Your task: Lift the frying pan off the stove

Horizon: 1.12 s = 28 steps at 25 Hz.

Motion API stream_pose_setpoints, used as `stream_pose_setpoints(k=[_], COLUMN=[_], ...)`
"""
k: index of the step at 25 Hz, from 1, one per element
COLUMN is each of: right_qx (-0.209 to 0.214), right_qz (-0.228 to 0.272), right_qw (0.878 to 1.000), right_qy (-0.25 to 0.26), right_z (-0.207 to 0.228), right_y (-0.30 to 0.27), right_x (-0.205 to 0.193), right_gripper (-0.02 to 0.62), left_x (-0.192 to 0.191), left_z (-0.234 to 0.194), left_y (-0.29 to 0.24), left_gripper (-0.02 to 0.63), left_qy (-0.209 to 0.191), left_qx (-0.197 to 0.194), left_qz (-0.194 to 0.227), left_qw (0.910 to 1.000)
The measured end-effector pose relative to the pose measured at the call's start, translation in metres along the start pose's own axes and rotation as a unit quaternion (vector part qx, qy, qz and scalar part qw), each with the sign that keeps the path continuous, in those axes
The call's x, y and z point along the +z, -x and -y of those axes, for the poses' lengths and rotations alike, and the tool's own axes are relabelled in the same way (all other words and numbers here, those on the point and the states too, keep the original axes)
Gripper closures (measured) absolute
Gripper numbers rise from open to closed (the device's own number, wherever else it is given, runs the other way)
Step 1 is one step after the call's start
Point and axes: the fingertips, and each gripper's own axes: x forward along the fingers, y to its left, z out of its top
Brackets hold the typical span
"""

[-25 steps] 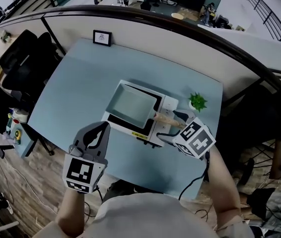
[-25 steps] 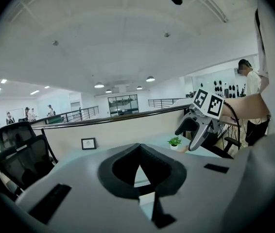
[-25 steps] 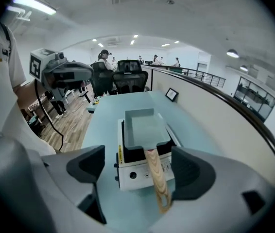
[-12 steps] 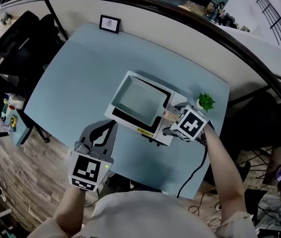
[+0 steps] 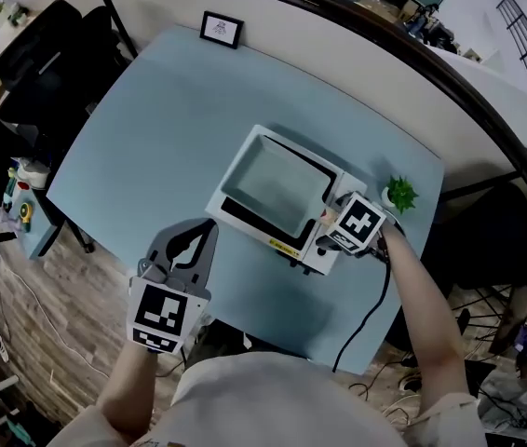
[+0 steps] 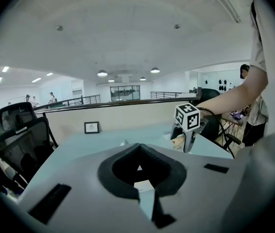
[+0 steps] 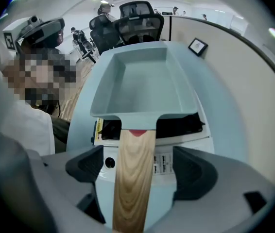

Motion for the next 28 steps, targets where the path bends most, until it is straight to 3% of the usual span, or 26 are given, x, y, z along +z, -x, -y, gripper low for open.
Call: stream_pose_setpoints(k=[7,13,19,23,28], right_qx=[0.030,0.058,0.043,0.004,-0.004], right_qz=[-0.018,0.010,0.011,0.015,0.068], right_qw=[0.999,0.998,0.999,1.000,0.996], right_qy=[-0.009,-0.024,-0.024,-0.017,-0.050], right_z=[0.002,-0.001,-0.004,-0.004,-0.014], right_y=[-0.020,-0.015,-0.013,-0.004,0.024], right_x=[-0.002,0.001,0.002,0.001,0.009], right_gripper=[0.196,0.445,0.454,0.454,0.454], left_x=[-0.009,-0.013,-0.011,-0.008,-0.004], left_z=[-0.005,-0.004,0.001,0.005,0.006], left_y=[0.002,0.003,0.007,0.014,0.024], left_gripper=[0.606,0.606,0.606,0.606,0.606], left_qy=[0.006,0.010,0.007,0.004,-0.004], left_qx=[0.003,0.007,0.005,0.008,0.012], left_qz=[-0.009,-0.012,-0.012,-0.009,-0.006], left_qw=[0.9999,0.9999,0.9999,0.9999,0.9999])
